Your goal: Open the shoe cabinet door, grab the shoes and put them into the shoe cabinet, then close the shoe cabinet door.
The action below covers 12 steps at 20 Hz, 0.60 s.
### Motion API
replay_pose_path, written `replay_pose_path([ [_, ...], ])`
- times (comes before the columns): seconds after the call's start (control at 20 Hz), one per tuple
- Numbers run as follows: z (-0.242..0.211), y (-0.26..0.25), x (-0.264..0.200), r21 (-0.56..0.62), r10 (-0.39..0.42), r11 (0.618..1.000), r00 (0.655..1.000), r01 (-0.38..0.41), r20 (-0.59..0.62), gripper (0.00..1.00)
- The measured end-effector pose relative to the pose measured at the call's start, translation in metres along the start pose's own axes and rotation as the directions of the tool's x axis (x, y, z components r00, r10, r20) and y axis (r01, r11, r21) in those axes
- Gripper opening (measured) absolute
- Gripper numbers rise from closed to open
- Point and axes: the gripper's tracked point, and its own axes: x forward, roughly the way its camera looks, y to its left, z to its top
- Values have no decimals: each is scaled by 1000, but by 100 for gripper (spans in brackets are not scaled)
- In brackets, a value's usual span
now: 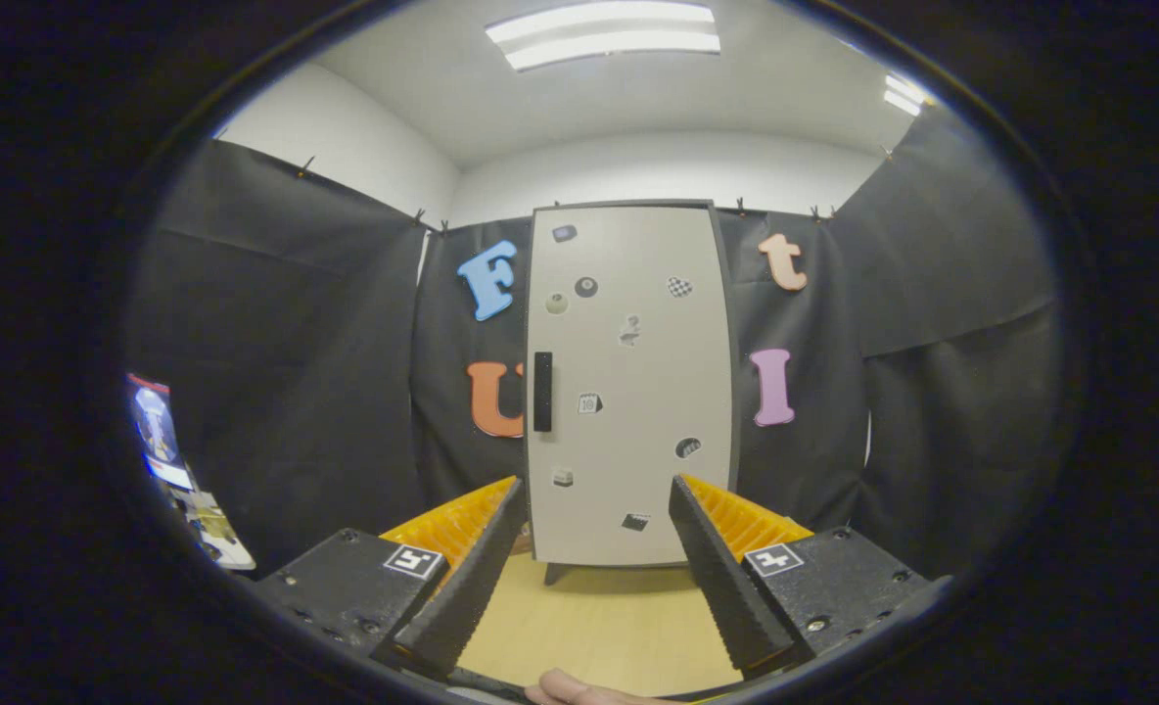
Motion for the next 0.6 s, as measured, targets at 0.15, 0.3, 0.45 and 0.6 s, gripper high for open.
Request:
replay_pose_path([
  [0.15,0,-1,2,3,2,1000,1000,-2,-2,97],
  [0.3,0,-2,3,21,4,1000,1000,-4,-2,97],
  [0.45,3,-7,3,54,-4,999,1000,4,10,97],
  [0.6,3,-10,4,58,-13,998,1000,12,15,97],
])
